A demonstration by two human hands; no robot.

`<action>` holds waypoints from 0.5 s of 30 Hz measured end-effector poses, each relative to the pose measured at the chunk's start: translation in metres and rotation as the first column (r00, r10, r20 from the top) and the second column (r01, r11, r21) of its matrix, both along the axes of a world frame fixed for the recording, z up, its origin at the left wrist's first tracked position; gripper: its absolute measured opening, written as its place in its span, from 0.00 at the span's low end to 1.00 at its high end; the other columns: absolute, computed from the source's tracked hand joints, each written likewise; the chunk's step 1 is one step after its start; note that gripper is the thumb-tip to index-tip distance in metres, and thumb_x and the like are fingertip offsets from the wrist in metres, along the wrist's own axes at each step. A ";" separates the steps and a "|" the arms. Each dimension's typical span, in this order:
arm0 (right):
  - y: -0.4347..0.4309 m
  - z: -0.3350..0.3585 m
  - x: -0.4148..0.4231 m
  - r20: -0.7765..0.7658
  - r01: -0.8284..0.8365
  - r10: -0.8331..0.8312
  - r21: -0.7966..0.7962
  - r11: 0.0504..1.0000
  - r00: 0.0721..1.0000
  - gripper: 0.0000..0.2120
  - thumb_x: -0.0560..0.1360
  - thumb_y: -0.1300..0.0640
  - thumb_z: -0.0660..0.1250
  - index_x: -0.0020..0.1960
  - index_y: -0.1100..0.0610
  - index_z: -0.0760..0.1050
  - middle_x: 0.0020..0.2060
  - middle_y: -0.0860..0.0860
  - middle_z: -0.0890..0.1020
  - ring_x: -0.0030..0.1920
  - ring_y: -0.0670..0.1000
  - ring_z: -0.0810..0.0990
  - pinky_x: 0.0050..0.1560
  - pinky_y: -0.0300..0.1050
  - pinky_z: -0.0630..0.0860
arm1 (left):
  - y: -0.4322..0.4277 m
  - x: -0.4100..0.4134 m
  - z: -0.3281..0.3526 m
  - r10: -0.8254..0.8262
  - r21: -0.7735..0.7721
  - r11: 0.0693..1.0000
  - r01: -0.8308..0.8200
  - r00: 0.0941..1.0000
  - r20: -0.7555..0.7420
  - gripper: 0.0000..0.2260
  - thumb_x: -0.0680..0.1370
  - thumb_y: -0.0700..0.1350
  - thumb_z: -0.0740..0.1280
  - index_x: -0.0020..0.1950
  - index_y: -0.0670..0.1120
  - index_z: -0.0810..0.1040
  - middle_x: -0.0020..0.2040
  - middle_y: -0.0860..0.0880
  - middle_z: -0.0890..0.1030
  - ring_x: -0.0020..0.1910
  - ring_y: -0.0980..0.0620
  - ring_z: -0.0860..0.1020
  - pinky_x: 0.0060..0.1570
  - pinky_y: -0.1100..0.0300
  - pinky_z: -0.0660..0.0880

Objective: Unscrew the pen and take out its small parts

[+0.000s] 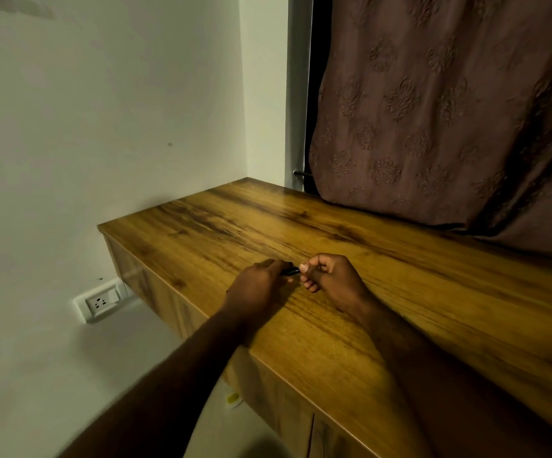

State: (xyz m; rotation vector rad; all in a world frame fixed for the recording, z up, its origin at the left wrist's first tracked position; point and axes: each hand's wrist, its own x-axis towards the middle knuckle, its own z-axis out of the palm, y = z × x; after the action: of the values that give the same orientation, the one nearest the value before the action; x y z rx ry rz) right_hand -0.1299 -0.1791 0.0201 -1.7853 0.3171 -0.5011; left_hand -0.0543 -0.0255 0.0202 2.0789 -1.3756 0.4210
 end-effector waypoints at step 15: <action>-0.003 0.003 -0.003 0.044 -0.016 0.010 0.126 0.992 0.999 0.03 0.76 0.67 0.65 0.47 0.66 0.77 0.33 0.56 0.79 0.30 0.50 0.76 0.30 0.38 0.76 | -0.001 0.006 -0.003 -0.004 0.004 1.000 0.004 1.000 0.002 0.14 0.76 0.48 0.62 0.59 0.45 0.76 0.50 0.46 0.80 0.46 0.49 0.77 0.43 0.56 0.74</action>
State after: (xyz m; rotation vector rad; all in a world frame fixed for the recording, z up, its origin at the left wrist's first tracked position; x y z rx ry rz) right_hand -0.1325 -0.1824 0.0231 -1.6500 0.3004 -0.4995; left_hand -0.0487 -0.0267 0.0174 2.0793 -1.3827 0.4190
